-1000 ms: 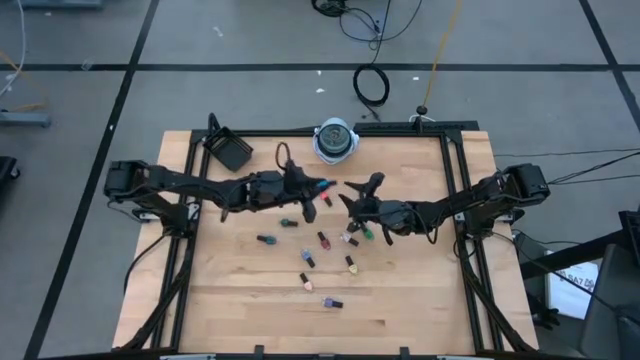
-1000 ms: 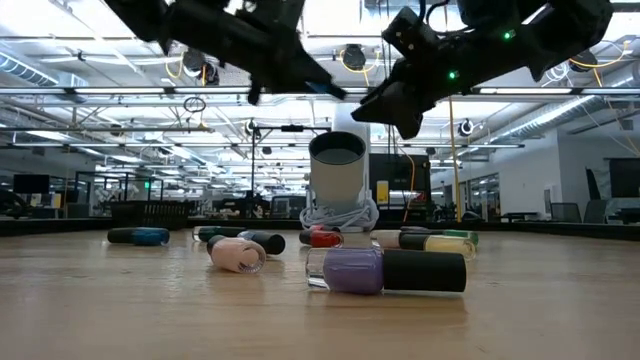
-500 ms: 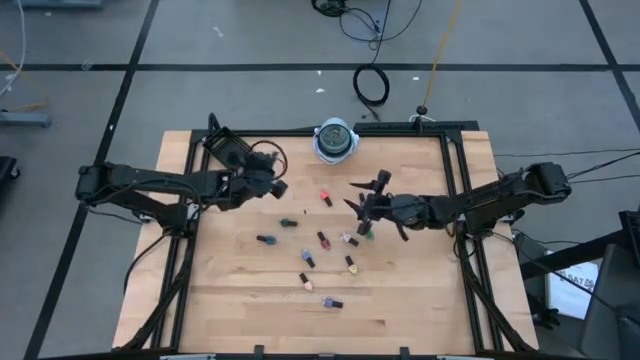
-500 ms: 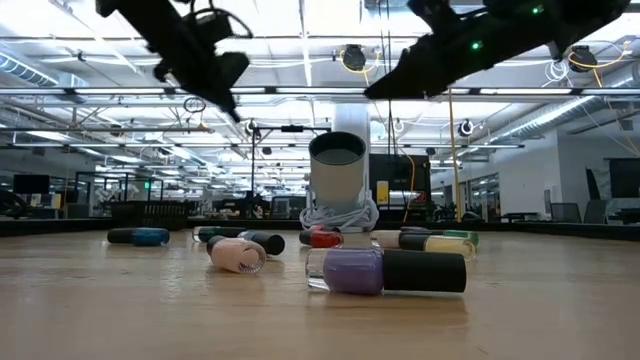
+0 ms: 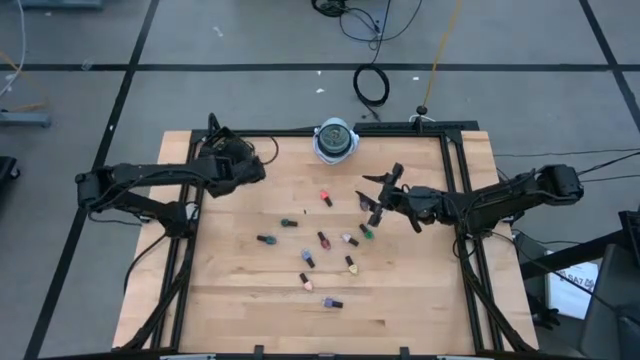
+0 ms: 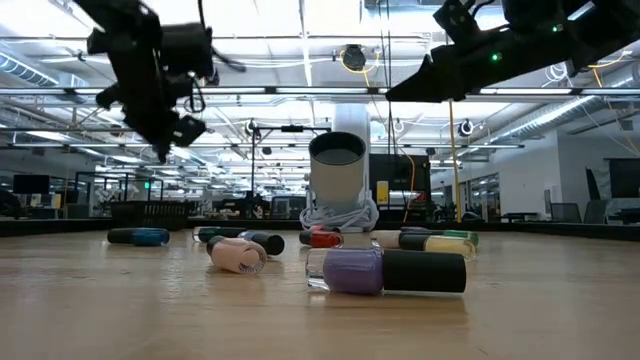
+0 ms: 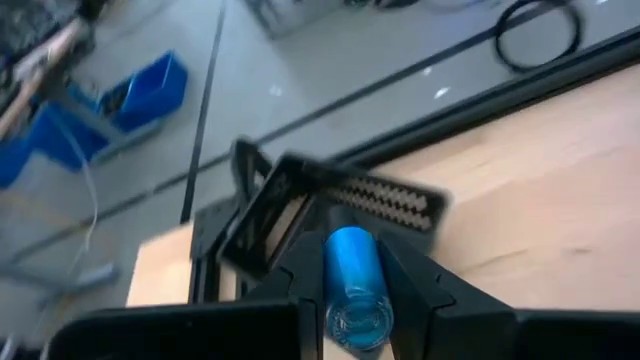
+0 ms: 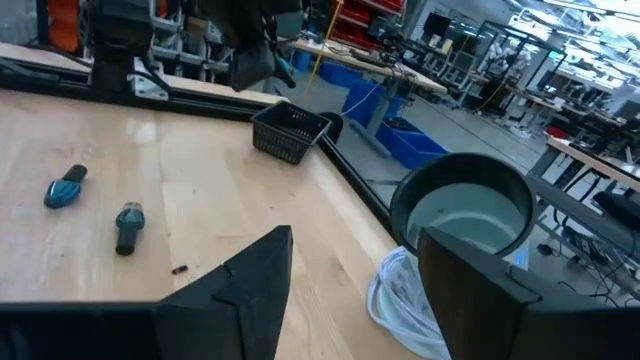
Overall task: Pick & Place Nail Polish
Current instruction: Put the light blue nail polish bottle into the black bin
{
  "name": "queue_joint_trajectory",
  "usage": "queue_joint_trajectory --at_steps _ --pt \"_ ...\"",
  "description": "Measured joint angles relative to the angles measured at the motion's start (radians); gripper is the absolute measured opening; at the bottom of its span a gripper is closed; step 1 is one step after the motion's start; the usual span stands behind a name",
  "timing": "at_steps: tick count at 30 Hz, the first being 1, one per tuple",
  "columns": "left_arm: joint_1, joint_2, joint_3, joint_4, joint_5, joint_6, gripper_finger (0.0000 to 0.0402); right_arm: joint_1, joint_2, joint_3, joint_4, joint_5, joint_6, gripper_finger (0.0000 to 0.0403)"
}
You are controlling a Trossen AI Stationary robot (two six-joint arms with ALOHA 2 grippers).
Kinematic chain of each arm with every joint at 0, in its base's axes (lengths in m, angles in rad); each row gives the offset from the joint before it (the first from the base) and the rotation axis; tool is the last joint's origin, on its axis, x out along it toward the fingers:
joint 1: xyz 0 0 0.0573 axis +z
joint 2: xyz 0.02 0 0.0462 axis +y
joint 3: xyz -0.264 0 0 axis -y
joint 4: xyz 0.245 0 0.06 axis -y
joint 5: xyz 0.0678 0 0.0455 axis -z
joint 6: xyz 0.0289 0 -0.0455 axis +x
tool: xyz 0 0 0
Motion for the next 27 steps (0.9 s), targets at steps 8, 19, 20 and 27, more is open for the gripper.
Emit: queue_joint_trajectory --at_steps 8,19,20,27 --pt "0.191 0.0 -0.157 0.288 0.127 0.122 0.0051 0.0 0.0 0.0 0.001 0.0 0.0 0.0203" --pt "0.311 0.0 -0.207 0.395 0.196 0.167 0.0051 0.0 0.0 0.0 0.001 0.0 0.014 0.0203" --pt "0.317 0.0 -0.207 0.396 0.195 0.167 0.0051 0.0 0.0 0.0 0.001 0.0 0.014 0.0203" --pt "0.348 0.0 -0.207 0.398 0.195 0.161 0.0103 0.0 0.0 0.0 0.001 0.0 0.014 0.0203"
